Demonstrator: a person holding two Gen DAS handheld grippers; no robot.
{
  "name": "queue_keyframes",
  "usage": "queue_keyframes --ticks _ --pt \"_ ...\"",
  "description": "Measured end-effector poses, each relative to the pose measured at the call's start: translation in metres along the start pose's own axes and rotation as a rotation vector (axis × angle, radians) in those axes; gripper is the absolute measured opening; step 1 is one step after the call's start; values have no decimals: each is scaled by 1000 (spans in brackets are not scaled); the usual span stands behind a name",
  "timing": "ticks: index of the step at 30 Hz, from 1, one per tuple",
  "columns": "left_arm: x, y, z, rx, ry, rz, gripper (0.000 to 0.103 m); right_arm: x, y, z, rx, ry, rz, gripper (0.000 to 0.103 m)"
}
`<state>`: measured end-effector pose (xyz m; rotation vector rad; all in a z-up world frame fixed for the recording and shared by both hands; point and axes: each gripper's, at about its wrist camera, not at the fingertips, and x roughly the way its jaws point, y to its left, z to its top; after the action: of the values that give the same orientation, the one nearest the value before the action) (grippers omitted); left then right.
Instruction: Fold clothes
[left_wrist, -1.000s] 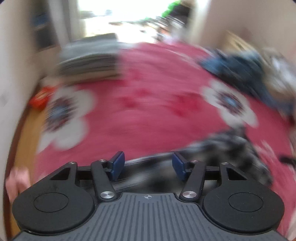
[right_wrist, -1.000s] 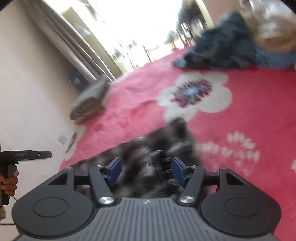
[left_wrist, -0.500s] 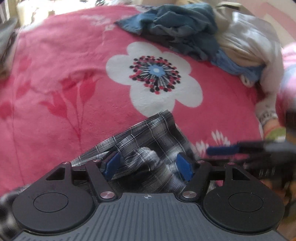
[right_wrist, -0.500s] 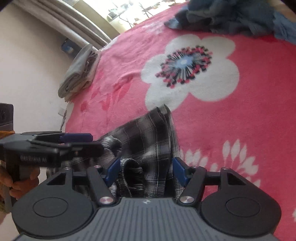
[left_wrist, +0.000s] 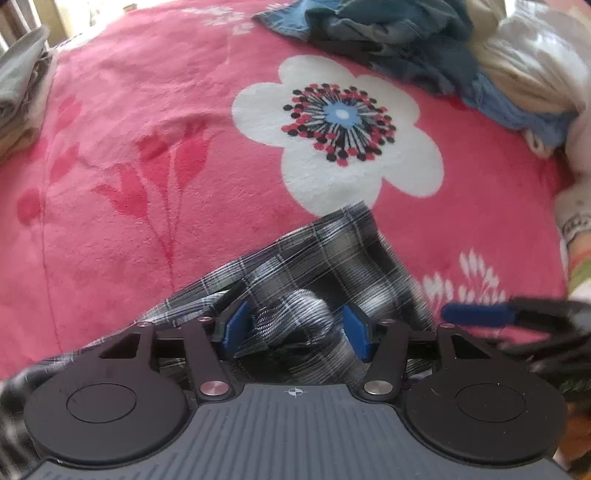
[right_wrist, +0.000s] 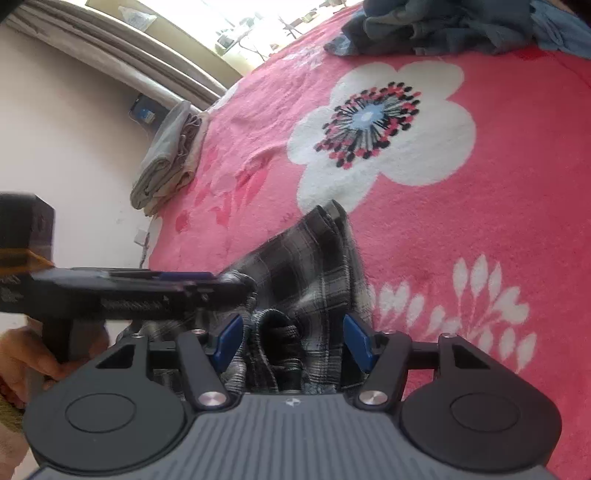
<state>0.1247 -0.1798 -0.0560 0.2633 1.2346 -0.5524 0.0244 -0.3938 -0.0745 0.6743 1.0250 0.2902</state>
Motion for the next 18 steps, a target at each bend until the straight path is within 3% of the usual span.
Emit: queue_keyframes --ticks 4,6,8,12,18 --pt "12 -11 0 47 36 89 57 2 -8 0 36 -2 9 64" --pt "17 -12 -2 42 48 104 51 3 -10 2 41 -5 13 64" --pt "16 -8 -5 23 39 96 44 5 -11 3 39 -9 20 63" --pt "4 6 -9 -13 -8 72 17 10 -13 5 46 2 52 57" --pt "-36 23 -30 -14 -115 -27 12 15 -11 4 41 14 75 52"
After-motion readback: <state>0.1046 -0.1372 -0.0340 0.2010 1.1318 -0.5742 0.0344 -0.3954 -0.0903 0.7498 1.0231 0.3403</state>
